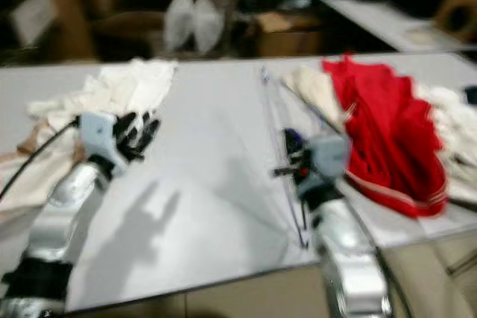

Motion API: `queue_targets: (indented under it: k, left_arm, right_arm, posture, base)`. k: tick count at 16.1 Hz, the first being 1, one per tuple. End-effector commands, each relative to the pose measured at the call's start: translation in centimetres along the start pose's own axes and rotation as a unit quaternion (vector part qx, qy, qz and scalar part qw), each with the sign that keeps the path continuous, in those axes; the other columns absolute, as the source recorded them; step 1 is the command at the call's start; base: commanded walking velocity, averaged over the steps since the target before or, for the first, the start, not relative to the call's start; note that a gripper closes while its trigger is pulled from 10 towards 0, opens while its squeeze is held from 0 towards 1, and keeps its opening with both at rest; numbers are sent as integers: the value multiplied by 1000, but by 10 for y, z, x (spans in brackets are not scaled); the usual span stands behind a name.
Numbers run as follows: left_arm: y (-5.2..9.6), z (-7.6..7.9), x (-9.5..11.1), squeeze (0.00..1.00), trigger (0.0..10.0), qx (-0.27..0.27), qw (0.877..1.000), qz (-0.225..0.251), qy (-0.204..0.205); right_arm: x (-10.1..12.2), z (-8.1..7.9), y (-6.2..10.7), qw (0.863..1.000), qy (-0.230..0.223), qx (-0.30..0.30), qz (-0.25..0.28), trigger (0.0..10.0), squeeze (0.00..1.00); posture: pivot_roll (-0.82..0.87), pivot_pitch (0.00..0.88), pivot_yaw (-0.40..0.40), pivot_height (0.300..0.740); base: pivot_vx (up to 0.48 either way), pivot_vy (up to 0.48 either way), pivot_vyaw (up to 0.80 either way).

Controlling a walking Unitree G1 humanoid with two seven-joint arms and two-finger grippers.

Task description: Hang hanger

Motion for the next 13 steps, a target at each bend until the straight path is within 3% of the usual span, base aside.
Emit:
queue_targets:
  k: [1,3,5,6,7,8,9,13]
  left_arm:
    - [-1,-1,7,0,10000,8,1000,10,-10]
    - [1,-8,7,0,10000,32,999,3,-25]
    - [1,-12,6,0,10000,46,999,4,-13]
    - [1,-16,5,0,10000,61,998,2,6]
    - [2,-20,1,8,10000,72,997,-17,0]
    - [2,-22,-1,620,10000,73,997,-21,-7]
    - [4,-28,-2,1000,10000,79,996,-30,-7]
    - [-5,-27,-9,1000,10000,45,997,-59,-25]
  right_arm:
    - [-7,7,2,1000,3,-14,-21,10000,0]
    - [-7,8,2,1000,5,-13,-20,10000,0]
    - [-7,9,2,1000,7,-13,-21,10000,0]
    - [-7,10,2,1000,8,-14,-20,10000,0]
    - [-7,13,2,1000,10,-18,-19,10000,0]
    - [-7,14,2,1000,11,-19,-19,10000,0]
    - [-6,18,3,999,15,-23,-17,10000,0]
    - [-5,23,0,999,22,-25,-18,10000,0]
  posture:
    - [-182,0,23,740]
    - [-179,0,19,740]
    - [-177,0,20,740]
    - [-176,0,21,740]
    - [-175,0,23,740]
    - [-175,0,23,740]
    - [-175,0,23,740]
    - [-176,0,19,740]
  base:
    - [0,0,0]
    - [0,-480,0]
    - [0,-480,0]
    - [0,0,0]
    - [0,0,0]
    - [0,0,0]
    - [0,0,0]
    - [0,0,0]
Point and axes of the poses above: a point about 5 cm out from each wrist's last joint towards the gripper, its own y axis pointing back from the gripper into the wrist, its own x axis along the axis of the wrist's last joint, z = x × y, the point moved 1 cm from there along -y, pointing out of the wrist towards the gripper, and after that the axes turned 11 degrees about -y, right-handed, at the moved point
